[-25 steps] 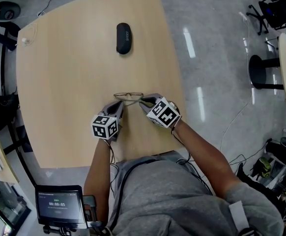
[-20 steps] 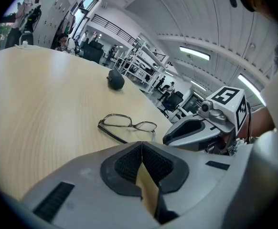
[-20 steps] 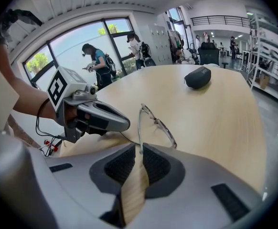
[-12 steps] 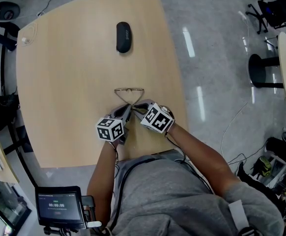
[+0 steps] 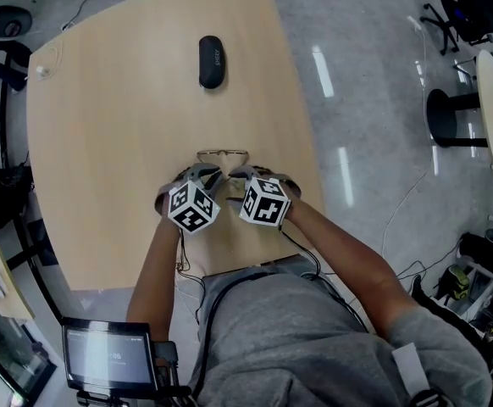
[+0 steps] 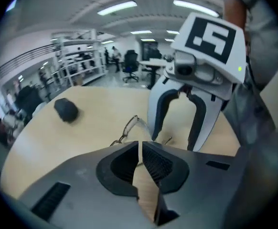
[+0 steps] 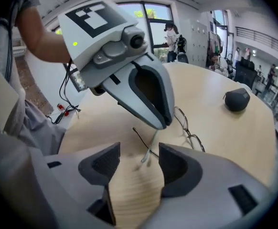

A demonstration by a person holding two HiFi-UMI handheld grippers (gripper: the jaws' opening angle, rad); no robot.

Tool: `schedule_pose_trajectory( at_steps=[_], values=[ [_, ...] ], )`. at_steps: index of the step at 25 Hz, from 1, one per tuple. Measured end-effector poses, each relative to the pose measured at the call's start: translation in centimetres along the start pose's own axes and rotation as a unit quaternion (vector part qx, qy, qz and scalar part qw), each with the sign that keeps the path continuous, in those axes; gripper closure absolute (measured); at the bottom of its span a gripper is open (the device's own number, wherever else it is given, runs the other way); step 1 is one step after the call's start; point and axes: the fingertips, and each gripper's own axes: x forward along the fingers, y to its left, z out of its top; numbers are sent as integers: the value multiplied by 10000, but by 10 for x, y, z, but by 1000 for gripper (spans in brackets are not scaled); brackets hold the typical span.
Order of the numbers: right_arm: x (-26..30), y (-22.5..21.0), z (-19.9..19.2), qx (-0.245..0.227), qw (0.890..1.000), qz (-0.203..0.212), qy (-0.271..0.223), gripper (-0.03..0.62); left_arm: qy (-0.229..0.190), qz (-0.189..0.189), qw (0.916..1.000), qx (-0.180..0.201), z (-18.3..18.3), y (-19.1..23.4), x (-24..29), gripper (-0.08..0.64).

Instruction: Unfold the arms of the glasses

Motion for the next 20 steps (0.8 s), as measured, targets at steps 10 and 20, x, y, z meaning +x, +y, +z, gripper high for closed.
schedule_pose_trajectory(
  at_steps=[10, 20],
  values=[
    [23, 17, -16, -1156, 9887, 273, 918, 347, 1070, -1183, 9847, 697, -30, -27, 24, 553],
    [8, 10, -12, -1255, 9876, 197, 918, 347, 844, -1070, 9894, 500, -42, -26, 17, 554]
  ],
)
